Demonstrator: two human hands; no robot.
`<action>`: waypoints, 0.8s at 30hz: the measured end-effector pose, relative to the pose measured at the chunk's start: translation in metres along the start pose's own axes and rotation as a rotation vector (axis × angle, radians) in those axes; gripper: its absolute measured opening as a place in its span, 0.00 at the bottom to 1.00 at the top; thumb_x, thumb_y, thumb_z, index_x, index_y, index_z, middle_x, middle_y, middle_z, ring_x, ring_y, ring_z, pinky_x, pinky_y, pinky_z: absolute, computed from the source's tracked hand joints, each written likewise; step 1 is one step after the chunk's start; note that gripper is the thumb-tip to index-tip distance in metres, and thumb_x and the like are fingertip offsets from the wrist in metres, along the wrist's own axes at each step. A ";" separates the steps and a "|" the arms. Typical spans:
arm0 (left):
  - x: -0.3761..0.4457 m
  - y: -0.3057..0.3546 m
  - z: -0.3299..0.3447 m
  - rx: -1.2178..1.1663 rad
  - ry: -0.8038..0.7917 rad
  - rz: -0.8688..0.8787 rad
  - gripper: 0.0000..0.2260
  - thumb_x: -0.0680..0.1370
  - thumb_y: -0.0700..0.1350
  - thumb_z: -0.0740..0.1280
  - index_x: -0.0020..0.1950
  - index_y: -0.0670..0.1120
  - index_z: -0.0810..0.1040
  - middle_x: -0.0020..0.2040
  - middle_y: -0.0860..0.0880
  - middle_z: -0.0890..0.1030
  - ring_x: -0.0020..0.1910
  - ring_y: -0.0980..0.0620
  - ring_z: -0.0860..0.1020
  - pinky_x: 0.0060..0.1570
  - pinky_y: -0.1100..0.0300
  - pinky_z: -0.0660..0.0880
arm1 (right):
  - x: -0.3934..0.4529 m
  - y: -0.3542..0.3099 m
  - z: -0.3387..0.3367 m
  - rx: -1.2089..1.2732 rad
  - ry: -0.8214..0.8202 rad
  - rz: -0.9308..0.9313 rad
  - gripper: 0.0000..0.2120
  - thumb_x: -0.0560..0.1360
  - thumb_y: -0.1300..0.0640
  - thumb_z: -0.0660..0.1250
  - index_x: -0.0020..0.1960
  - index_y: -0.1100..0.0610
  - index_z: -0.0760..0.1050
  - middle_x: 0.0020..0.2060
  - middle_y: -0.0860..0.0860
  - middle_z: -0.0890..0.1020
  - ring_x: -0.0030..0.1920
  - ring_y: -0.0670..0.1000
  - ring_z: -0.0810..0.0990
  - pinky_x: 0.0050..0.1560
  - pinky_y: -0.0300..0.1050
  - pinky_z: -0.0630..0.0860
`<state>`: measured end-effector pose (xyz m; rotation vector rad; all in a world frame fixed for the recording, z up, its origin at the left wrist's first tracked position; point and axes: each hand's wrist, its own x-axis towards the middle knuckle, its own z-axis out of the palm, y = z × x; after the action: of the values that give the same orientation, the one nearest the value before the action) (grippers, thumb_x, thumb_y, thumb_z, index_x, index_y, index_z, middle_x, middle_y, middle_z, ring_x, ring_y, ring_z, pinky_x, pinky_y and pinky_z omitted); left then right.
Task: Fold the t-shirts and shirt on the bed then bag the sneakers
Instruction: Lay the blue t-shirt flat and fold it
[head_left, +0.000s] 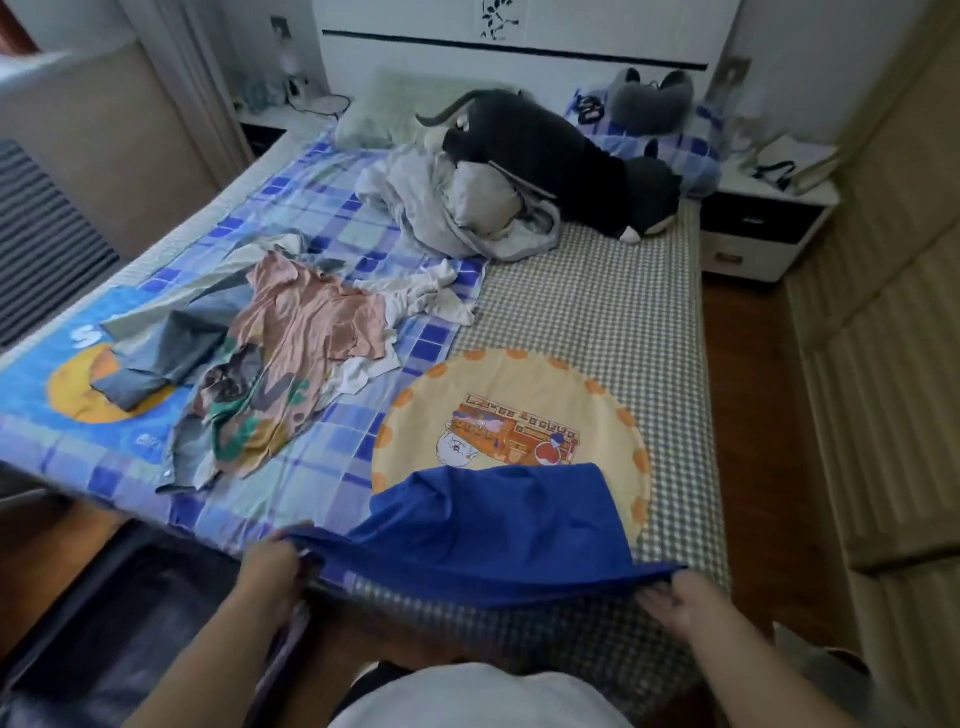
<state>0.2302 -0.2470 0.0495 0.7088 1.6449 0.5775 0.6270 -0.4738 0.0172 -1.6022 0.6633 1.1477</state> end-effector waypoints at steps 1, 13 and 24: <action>0.003 0.038 0.013 -0.033 -0.030 0.095 0.13 0.82 0.30 0.56 0.53 0.42 0.77 0.46 0.43 0.79 0.42 0.45 0.78 0.34 0.60 0.81 | -0.008 -0.036 0.017 0.060 -0.037 -0.077 0.15 0.85 0.67 0.51 0.67 0.65 0.71 0.61 0.65 0.76 0.58 0.64 0.78 0.56 0.54 0.78; -0.137 0.428 0.067 -0.755 -0.286 0.898 0.19 0.83 0.34 0.53 0.63 0.48 0.78 0.47 0.49 0.83 0.45 0.53 0.83 0.48 0.59 0.82 | -0.286 -0.333 0.085 0.567 -0.622 -1.060 0.14 0.84 0.63 0.53 0.65 0.55 0.74 0.49 0.53 0.86 0.49 0.55 0.87 0.48 0.50 0.84; -0.107 0.290 0.024 -0.323 -0.138 0.817 0.24 0.79 0.28 0.50 0.54 0.50 0.80 0.46 0.44 0.81 0.39 0.50 0.83 0.44 0.61 0.81 | -0.192 -0.221 0.025 0.364 -0.419 -0.983 0.14 0.85 0.63 0.54 0.61 0.57 0.77 0.47 0.51 0.86 0.49 0.51 0.87 0.51 0.50 0.84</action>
<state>0.3068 -0.1239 0.3230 1.1428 1.0498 1.3059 0.7292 -0.3989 0.2821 -1.0812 -0.2033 0.5335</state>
